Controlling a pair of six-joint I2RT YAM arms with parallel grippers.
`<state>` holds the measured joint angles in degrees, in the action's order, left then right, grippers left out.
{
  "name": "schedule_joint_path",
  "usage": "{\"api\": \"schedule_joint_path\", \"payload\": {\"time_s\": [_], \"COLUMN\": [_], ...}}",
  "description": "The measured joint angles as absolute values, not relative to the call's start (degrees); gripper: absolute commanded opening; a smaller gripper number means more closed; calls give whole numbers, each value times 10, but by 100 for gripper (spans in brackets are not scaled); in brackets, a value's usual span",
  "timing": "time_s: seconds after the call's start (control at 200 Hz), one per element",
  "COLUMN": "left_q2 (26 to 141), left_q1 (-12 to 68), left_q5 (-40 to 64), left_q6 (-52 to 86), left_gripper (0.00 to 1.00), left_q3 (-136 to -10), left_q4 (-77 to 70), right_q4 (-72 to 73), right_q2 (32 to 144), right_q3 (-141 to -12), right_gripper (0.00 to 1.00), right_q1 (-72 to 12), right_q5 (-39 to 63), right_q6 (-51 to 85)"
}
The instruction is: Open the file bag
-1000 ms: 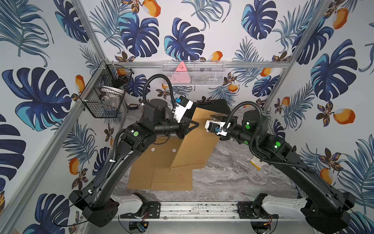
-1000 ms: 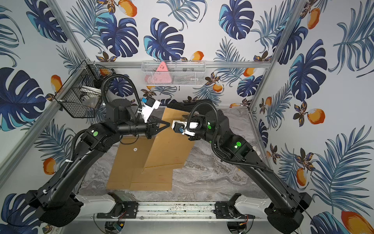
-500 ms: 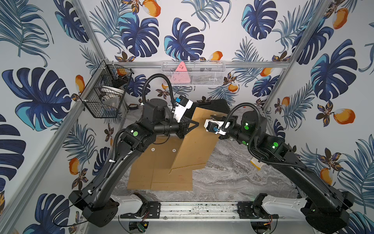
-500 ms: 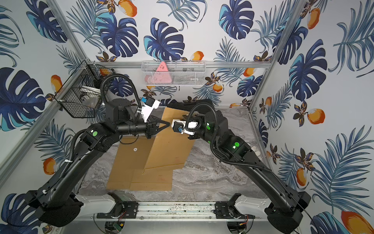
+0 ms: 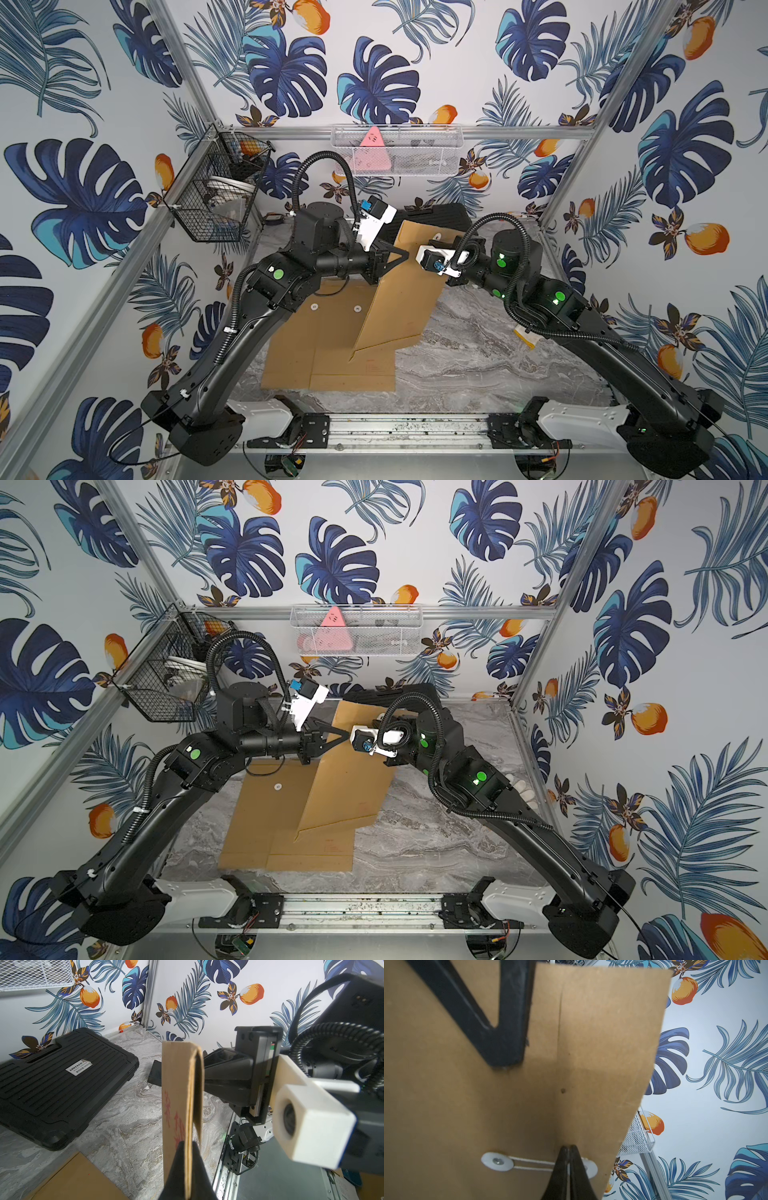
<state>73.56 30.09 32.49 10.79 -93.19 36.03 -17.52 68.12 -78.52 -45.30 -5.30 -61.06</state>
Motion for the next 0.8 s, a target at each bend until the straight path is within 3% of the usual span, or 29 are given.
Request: {"api": "schedule_joint_path", "payload": {"time_s": [0.075,0.801], "left_q2": [735,734], "left_q1": [301,301], "left_q5": [327,317], "left_q6": [108,93], "left_gripper": [0,0], "left_q3": [-932,-934], "left_q4": [360,385], "right_q4": [-172,-147], "right_q2": [681,668], "right_q3": [-783,-773], "right_gripper": [0,0], "right_q1": [-453,-455], "right_q5": [-57,-70], "right_q6": [-611,-482]}}
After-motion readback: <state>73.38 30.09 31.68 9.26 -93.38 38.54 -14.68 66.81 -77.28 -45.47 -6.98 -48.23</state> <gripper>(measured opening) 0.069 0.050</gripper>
